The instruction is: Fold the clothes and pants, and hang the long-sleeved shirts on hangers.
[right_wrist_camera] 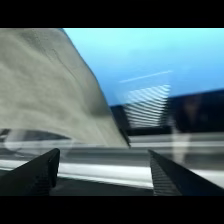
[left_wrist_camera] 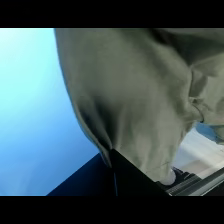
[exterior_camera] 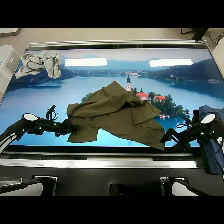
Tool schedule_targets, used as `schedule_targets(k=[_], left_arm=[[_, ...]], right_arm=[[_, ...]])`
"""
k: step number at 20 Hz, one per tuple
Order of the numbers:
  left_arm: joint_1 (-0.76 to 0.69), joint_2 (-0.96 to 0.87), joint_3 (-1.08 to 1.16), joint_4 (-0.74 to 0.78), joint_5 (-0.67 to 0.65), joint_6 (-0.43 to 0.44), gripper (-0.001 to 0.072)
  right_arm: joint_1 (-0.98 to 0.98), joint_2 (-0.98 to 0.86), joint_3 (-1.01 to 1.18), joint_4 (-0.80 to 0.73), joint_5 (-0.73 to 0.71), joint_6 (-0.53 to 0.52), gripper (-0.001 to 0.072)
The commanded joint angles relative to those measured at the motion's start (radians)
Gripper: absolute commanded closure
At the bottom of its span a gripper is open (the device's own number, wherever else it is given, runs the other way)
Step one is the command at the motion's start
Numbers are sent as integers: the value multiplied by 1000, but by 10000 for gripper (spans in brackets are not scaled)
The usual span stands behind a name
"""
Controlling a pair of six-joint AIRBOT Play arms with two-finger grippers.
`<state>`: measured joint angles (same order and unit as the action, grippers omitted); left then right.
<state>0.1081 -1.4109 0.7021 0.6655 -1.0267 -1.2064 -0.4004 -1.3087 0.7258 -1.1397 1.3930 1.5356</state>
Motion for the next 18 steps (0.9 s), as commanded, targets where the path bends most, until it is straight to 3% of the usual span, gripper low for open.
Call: schedule_targets(k=[1, 4, 5, 6, 7, 8, 10, 13, 18], left_arm=[[-4, 23, 0, -11, -15, 14, 688], [-4, 49, 0, -12, -23, 18, 687], [-4, 57, 0, -12, -27, 30, 687], [-4, 63, 0, -12, -31, 32, 688], [-4, 72, 1, -12, -31, 32, 688], [-4, 88, 3, -12, -31, 33, 688], [-3, 158, 50, -11, -39, 61, 690], [-5, 343, 272, -5, -54, 188, 691], [64, 576, 873, 0, 141, 95, 690]], right_arm=[[0, 1, -85, 114, -114, -14, 55], [0, 1, -129, 208, -184, -14, 94], [1, 1, -133, 242, -196, -14, 142], [1, 1, -132, 283, -196, -27, 302], [1, 1, -124, 326, -186, -51, 634], [1, 2, -98, 356, -170, -66, 674], [0, 2, 35, 357, -79, -90, 675], [1, 38, 426, 350, 44, -175, 675], [0, 171, 1214, 217, -16, -186, 675]])
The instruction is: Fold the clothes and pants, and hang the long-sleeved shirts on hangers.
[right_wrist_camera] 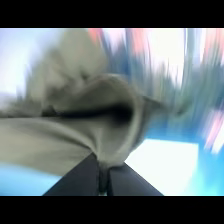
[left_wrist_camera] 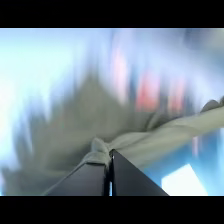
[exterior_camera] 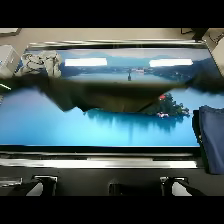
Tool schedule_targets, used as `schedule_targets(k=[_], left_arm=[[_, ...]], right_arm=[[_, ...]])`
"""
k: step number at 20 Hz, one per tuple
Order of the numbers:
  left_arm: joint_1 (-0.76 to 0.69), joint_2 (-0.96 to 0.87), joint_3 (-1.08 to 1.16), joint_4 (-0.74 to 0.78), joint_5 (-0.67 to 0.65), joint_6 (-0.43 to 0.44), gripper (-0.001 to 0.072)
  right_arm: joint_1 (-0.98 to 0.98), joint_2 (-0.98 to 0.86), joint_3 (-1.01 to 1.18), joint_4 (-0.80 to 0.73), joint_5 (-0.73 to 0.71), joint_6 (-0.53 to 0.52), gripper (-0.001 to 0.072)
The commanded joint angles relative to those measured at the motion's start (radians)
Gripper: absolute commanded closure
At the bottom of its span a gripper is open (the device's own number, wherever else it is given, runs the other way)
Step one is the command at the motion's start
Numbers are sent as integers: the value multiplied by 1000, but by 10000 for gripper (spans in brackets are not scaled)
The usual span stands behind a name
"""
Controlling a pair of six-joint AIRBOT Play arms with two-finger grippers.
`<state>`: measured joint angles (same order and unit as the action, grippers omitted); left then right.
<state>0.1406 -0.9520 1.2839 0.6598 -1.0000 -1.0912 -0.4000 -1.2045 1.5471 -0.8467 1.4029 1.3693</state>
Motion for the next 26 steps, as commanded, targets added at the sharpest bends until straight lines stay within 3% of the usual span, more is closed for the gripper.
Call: schedule_targets(k=[1, 5, 10, 13, 16, 18, 20, 22, 23, 26], left_arm=[[40, 146, 388, 5, 142, -21, 690], [40, 230, 560, 2, 175, -76, 691], [40, 260, 583, 1, 341, -96, 690], [40, 245, 584, 6, 345, -121, 690], [40, 187, 584, 60, 238, -122, 690], [40, 96, 568, 82, 117, -121, 690], [37, -19, 496, 81, 48, -121, 689], [23, -148, 380, 81, 56, -98, 689], [13, -218, 329, 82, 63, -63, 688], [10, -454, 264, 81, 44, -55, 688]], right_arm=[[-1, 102, 505, -116, -39, -16, 675], [-1, 294, 580, -157, -161, 42, 675], [-1, 365, 580, -169, -282, 80, 675], [-1, 338, 580, -169, -230, 113, 675], [-1, 275, 564, -153, -96, 188, 675], [0, 211, 466, -140, 48, 214, 676], [20, 136, 265, -154, 96, 227, 677], [116, 53, 25, -266, -35, 224, 677], [178, -1, -80, -291, -167, 224, 677], [297, -193, -178, -287, -463, 268, 675]])
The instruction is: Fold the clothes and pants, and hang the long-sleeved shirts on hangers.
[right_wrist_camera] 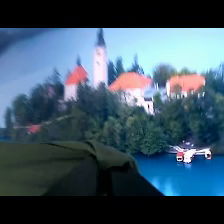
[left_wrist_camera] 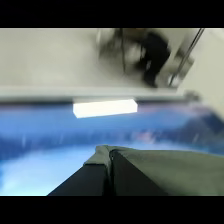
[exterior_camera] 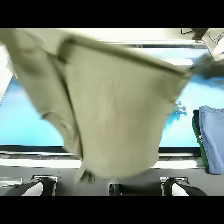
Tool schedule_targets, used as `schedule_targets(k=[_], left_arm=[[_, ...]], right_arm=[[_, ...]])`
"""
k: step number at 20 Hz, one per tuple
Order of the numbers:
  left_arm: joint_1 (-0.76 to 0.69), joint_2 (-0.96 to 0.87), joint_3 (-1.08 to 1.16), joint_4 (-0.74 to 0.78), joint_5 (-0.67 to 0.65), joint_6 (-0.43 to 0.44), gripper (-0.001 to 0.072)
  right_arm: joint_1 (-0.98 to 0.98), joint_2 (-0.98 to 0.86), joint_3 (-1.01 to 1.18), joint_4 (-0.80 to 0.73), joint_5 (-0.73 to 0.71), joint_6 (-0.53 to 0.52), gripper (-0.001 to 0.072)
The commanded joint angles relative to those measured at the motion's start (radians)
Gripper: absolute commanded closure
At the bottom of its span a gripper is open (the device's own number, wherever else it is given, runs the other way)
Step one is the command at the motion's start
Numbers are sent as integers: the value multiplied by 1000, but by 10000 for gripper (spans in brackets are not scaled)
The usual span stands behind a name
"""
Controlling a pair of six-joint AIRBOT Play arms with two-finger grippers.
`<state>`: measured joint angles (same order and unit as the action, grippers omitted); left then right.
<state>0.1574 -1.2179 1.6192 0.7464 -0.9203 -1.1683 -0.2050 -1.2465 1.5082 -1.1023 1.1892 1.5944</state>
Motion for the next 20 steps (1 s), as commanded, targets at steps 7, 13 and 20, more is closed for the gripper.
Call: schedule_targets(k=[7, 13, 20], left_arm=[[-20, -488, -71, 0, -302, -112, 686], [68, -474, -68, 157, -532, -267, 78], [74, -281, -697, 164, -404, -196, 155]], right_arm=[[126, -344, -139, 63, -263, 133, 673], [-64, -332, 14, 25, 110, 41, 114], [-215, -169, -424, -96, 310, -22, 134]])
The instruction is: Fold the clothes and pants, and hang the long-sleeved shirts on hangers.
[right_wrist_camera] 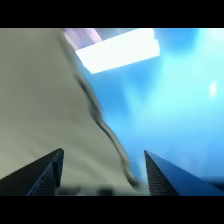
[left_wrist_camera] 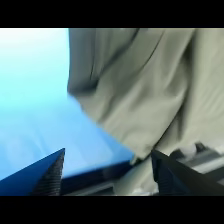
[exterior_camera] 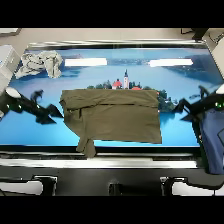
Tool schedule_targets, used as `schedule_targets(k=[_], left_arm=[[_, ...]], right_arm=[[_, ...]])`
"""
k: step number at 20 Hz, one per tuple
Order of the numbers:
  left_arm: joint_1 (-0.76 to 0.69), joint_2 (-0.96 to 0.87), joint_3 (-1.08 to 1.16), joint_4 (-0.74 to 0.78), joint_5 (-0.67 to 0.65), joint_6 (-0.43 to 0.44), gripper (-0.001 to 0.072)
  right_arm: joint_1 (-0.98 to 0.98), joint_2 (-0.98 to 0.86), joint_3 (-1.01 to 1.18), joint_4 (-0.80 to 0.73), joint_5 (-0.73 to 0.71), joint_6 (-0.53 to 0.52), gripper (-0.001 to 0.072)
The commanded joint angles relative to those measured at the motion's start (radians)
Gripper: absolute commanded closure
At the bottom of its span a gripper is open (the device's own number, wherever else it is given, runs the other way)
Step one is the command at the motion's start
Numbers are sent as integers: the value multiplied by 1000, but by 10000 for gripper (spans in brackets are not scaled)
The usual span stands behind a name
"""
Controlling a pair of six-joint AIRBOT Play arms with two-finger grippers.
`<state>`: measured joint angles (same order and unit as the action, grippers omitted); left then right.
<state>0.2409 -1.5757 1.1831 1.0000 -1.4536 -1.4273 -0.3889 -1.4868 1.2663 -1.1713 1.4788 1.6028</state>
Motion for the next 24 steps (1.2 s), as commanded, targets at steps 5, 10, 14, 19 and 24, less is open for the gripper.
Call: schedule_targets(k=[5, 10, 14, 19, 24], left_arm=[[-78, 85, -453, -370, 332, 188, 218], [-166, 85, -451, -402, 444, 153, 520], [-166, 100, -451, -402, 430, 198, 689], [-167, 137, -451, -398, 410, 202, 689], [-166, 187, -451, -398, 403, 202, 688]], right_arm=[[-31, 108, -285, 23, 0, -56, 135], [-31, 109, -286, 17, 9, -63, 135], [-31, 109, -407, -42, -24, -82, 85], [-25, 109, -549, 188, -168, -153, 126], [140, 106, -557, 224, -388, -93, 323]])
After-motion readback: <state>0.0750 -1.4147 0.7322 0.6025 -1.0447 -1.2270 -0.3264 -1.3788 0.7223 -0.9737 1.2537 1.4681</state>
